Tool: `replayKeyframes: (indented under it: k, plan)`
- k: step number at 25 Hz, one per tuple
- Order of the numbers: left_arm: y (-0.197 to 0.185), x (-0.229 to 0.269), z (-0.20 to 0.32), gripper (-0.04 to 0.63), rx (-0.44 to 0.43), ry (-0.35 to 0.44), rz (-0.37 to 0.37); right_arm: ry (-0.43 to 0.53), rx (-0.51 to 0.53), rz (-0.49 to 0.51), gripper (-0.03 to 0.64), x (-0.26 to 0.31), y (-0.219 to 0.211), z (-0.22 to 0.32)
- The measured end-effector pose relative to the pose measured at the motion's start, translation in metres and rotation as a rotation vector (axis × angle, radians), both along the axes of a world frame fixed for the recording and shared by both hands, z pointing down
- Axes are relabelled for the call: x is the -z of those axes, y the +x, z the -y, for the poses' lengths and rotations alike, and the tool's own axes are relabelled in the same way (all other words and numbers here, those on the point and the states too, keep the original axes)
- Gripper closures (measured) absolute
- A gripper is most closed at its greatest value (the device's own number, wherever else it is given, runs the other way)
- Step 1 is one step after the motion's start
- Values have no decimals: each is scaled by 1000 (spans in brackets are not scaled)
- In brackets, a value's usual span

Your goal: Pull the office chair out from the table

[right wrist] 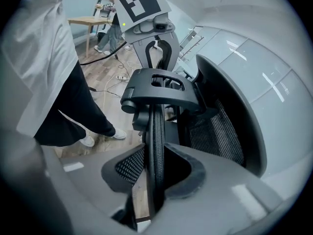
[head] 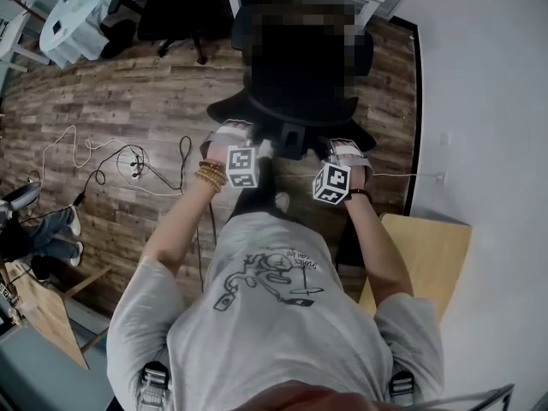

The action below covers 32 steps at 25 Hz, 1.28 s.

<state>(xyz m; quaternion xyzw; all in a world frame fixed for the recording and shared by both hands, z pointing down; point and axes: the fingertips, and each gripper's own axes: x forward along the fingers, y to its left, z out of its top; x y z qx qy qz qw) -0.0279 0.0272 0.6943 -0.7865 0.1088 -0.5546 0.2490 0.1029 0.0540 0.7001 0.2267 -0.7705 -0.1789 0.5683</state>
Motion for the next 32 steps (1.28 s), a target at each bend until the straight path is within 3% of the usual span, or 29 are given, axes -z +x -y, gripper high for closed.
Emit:
replayKeyframes:
  k: [13, 32]
  plan:
    - [-35, 6, -53, 488, -32, -5, -5, -61, -23, 18, 511, 4, -37, -59]
    - [-46, 7, -100, 485, -47, -25, -15, -76, -59, 12, 501, 6, -48, -108]
